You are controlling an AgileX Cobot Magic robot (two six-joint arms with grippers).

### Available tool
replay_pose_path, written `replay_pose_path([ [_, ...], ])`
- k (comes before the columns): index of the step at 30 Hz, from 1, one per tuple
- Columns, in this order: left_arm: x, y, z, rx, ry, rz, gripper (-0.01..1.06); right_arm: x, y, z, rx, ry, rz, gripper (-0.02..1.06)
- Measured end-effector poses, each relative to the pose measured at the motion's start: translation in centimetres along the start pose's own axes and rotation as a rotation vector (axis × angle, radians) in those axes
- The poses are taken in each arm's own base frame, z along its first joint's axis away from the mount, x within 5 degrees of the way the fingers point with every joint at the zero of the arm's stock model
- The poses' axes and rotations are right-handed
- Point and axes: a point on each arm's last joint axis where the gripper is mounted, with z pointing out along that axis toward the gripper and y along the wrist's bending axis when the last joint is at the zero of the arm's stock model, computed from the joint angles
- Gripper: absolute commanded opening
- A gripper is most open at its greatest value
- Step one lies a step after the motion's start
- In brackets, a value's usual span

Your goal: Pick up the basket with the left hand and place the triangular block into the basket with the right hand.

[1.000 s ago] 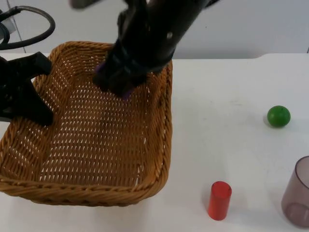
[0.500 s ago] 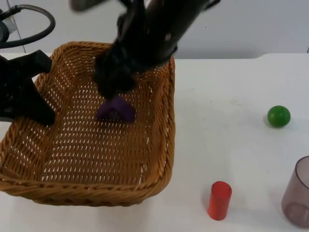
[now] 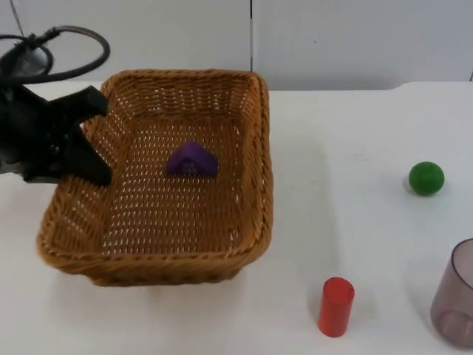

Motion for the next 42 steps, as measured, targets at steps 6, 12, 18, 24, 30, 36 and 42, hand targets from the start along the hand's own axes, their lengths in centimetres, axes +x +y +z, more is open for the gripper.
replay_pose_path([
  [6, -3.0, 1.8, 3.3, -0.029, -0.023, 0.01, 0.0, 2.2, 0.4, -1.8, -0.003, 0.015, 0.0, 0.72],
  [12, -4.6, 3.1, 5.8, -0.033, -0.011, 0.013, 0.0, 3.6, 0.6, -2.8, -0.001, 0.004, 0.016, 0.72],
  [18, -4.7, 3.3, 6.1, -0.032, -0.008, 0.012, 0.39, 3.7, 0.7, -2.8, 0.001, -0.005, 0.018, 0.72],
  [24, -5.0, 3.1, 5.6, -0.027, -0.02, 0.02, 1.05, 3.6, 0.6, -2.8, 0.002, -0.011, 0.018, 0.72],
  [30, -6.7, 2.3, -0.6, -0.075, -0.147, 0.113, 1.05, 3.5, 0.4, -2.9, 0.024, -0.02, -0.008, 0.72],
  [36, -6.7, -0.5, -11.1, -0.144, -0.341, 0.228, 1.05, 3.0, 0.2, -4.6, 0.047, -0.082, -0.013, 0.72],
  [42, -3.3, -6.5, -19.9, -0.144, -0.513, 0.379, 1.05, 3.2, 0.3, -7.0, 0.062, -0.176, 0.004, 0.72],
])
